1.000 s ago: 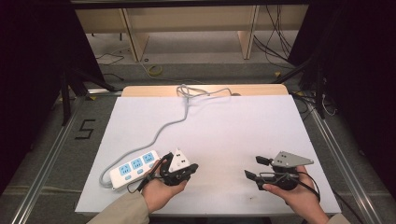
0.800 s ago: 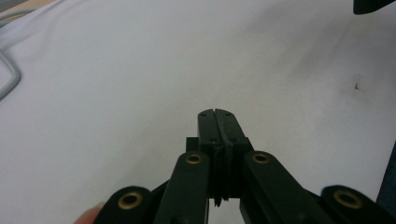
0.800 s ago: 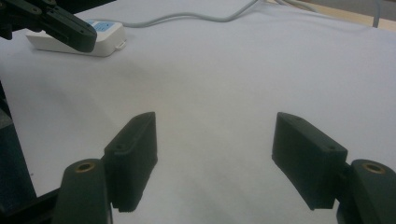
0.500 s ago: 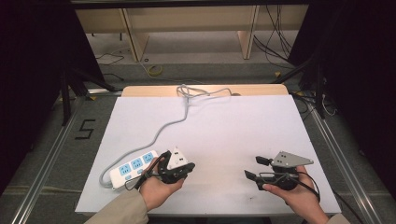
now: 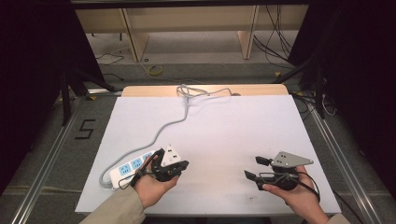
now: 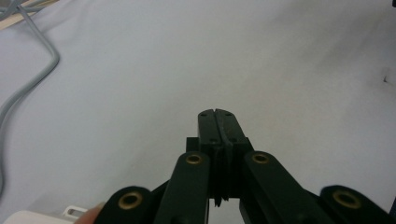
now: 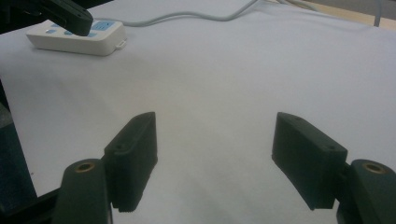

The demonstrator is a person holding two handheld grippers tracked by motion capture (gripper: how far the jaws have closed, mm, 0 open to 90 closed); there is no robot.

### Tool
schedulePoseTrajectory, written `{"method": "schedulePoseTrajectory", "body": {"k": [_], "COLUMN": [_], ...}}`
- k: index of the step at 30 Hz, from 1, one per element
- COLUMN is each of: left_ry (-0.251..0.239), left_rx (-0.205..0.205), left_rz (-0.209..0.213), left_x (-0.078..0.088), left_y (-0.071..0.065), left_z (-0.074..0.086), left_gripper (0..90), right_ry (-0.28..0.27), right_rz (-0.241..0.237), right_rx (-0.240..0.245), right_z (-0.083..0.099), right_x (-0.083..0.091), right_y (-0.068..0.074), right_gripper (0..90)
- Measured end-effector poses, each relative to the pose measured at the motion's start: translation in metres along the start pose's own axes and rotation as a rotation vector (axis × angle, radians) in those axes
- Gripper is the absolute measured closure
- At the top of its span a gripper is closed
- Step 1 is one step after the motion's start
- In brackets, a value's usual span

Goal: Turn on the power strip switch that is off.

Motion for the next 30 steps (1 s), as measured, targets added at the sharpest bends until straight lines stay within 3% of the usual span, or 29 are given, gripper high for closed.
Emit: {"method": "schedulePoseTrajectory", "body": {"k": [30], "left_ry": [0.041], "left_rx": [0.071], "left_rz": [-0.064], "left_x": [0.019], "left_y": [0.021], "left_z": [0.012], "left_gripper": [89.8], "right_ry": [0.002], "right_rz": [0.004], "right_rx": [0.001], "right_z": [0.0], "right_x": [0.0], "right_y": [0.0], "right_gripper": [31.4]}}
Point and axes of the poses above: each handheld gripper's, and its own axes: x roughly backward along the jaws, z roughly out of its underside, y roughly to its left, the point moved 2 cm from there along -x, roughly forward along the jaws, and after that the axes turned 14 degrees about -x, right-handed, at the moved point
